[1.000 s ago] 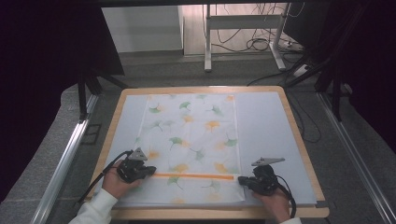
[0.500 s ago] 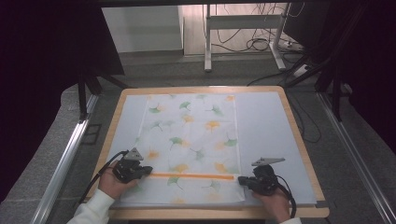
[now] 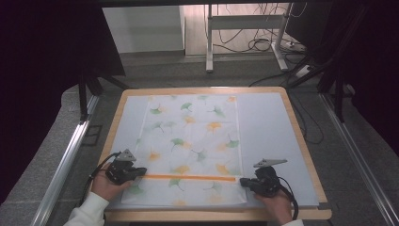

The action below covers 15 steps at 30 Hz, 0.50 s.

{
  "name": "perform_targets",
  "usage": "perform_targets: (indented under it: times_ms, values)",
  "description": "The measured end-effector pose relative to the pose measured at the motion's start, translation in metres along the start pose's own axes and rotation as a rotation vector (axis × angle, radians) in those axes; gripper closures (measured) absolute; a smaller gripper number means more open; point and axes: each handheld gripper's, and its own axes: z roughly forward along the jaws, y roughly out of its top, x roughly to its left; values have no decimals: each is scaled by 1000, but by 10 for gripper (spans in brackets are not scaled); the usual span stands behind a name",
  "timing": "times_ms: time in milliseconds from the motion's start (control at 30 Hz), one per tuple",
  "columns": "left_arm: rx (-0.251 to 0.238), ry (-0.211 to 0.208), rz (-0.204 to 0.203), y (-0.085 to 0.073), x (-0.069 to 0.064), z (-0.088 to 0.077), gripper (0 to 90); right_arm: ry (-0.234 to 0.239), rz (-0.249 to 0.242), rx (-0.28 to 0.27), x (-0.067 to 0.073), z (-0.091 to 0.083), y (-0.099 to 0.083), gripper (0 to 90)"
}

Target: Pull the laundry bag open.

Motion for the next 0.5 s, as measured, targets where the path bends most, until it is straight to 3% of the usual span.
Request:
perform_targets:
  times_ms: [500]
  values:
    - [-15,23,-47,-15,13,-12,900,0,-1,0,0,0,0,896]
